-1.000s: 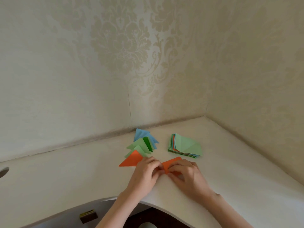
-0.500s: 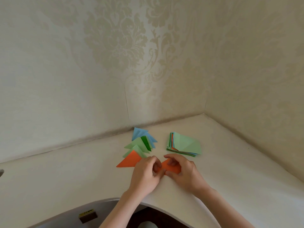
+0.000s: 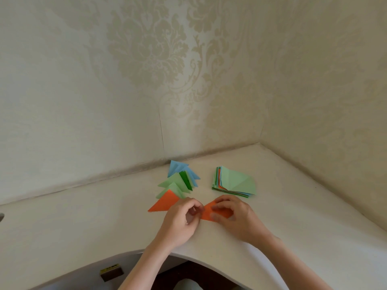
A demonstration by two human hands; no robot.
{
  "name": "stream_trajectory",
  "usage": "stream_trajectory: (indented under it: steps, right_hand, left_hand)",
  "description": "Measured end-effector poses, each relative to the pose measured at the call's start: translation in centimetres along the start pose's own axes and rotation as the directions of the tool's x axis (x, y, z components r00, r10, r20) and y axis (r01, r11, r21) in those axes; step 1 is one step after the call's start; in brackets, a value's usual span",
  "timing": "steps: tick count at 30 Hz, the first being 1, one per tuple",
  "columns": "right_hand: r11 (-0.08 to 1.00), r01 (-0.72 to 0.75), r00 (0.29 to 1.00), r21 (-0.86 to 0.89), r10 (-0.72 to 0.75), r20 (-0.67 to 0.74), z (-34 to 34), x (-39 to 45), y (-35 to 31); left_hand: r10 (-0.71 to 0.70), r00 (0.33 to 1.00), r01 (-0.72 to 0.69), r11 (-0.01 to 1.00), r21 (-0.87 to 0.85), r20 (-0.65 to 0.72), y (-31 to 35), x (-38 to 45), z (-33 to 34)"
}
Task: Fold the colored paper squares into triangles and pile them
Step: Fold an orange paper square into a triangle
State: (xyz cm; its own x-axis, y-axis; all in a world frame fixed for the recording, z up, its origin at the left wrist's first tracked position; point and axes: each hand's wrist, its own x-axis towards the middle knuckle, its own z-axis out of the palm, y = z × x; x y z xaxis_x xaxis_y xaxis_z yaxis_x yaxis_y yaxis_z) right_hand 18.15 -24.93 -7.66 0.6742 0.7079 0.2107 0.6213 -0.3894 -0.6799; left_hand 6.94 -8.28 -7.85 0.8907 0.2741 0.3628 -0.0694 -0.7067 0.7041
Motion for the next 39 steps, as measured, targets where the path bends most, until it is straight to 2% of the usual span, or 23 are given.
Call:
stream_trajectory:
  steps: [3,5,11,14,19,23,29,32,36,39]
  right_hand:
    - [1.000,0.019,0.997,-0.025,-0.021,-0.079,0.9,0.1,-0.3]
    - [0.997,0.067,0.994,-0.038,-0.070,-0.082,1.4,0.1,-0.4]
    - [0.990,0.120,0.991,0.070,-0.124,0.058,0.1,0.0,-0.9]
    - [0.982,0.141,0.987,0.123,-0.149,0.060,-0.2,-0.1,-1.2]
    - [0.978,0.208,0.976,0.035,-0.205,-0.071,0.0,-1.0,-0.5]
    - [0.950,0.270,0.957,-0.157,-0.283,-0.070,0.1,-2.3,0.3]
    - [0.963,0.185,0.963,-0.197,-0.217,-0.158,1.1,-2.4,0.1]
    - [0.955,0.225,0.953,-0.195,-0.257,-0.159,1.6,-2.2,-0.2]
    - [0.971,0.215,0.965,-0.101,-0.228,-0.132,1.4,-2.2,-0.1]
    - [0.980,0.188,0.970,-0.058,-0.194,-0.145,1.3,-2.1,-0.1]
  left_hand:
    - [0.028,0.999,-0.028,1.000,-0.005,0.031,0.4,-0.3,-0.4]
    - [0.058,0.997,-0.059,0.998,0.012,0.057,0.4,-0.5,-0.4]
    - [0.093,0.996,-0.093,0.995,0.033,0.010,0.1,-0.4,-0.1]
    - [0.105,0.994,-0.106,0.994,0.030,0.010,-0.1,-0.2,0.1]
    - [0.093,0.995,-0.092,0.995,0.032,-0.028,-0.7,-0.3,0.4]
    - [0.076,0.996,-0.075,0.997,0.016,-0.045,-0.6,-0.4,0.4]
    - [0.038,0.999,-0.037,0.999,0.018,-0.032,-0.5,-0.7,0.3]
    - [0.053,0.998,-0.052,0.998,0.019,-0.021,-0.2,-0.7,0.2]
    - [0.075,0.997,-0.075,0.997,0.009,0.016,-0.2,-0.3,0.2]
    - [0.026,0.999,-0.026,1.000,0.005,0.030,-0.4,-0.3,0.4]
